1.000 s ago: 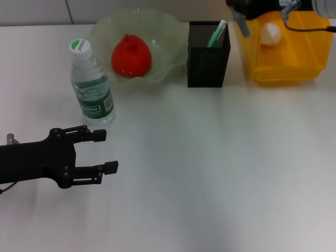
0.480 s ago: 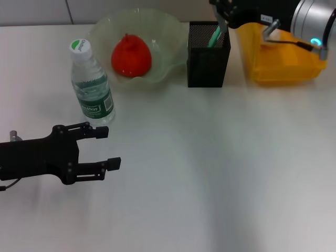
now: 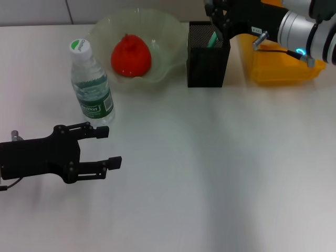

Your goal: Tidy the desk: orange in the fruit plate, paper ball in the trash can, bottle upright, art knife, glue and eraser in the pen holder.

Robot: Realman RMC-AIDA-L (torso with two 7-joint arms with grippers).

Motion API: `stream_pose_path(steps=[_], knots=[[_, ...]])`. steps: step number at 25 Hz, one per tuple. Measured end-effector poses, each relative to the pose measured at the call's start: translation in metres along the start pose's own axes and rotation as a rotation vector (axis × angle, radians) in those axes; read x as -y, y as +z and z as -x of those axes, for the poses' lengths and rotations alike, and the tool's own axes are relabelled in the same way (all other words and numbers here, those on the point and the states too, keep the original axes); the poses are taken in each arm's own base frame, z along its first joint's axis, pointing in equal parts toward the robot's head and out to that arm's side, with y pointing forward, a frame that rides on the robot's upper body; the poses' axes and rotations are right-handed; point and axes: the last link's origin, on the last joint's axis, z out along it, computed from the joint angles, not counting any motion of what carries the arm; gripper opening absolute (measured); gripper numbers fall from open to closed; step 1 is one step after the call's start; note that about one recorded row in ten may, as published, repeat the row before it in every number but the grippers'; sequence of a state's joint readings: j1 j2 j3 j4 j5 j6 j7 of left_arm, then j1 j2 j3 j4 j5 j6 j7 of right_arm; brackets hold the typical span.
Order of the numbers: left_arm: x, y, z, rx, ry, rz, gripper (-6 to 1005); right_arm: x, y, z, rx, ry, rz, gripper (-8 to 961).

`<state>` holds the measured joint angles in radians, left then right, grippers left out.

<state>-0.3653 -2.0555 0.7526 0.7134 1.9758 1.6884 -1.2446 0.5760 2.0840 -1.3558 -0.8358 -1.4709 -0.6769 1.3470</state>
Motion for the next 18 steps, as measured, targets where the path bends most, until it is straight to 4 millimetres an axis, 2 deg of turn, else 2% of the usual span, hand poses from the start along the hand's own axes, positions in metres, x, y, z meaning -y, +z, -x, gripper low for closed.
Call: stream_pose_path(steps=[13,17,18], knots=[[0.001,0.0,0.0,-0.002,0.0,-0.004,801,-0.001,0.004,-0.006,-0.019,0.006,0.007,292],[0.0,0.0,0.0,-0.002,-0.001,-0.003,801,0.001,0.0,-0.007,-0.011,0.021,0.003,467],[0.0,0.0,0.0,-0.002,-0.001,-0.003,801,0.003,-0.007,-0.006,0.017,0.051,0.015,511]])
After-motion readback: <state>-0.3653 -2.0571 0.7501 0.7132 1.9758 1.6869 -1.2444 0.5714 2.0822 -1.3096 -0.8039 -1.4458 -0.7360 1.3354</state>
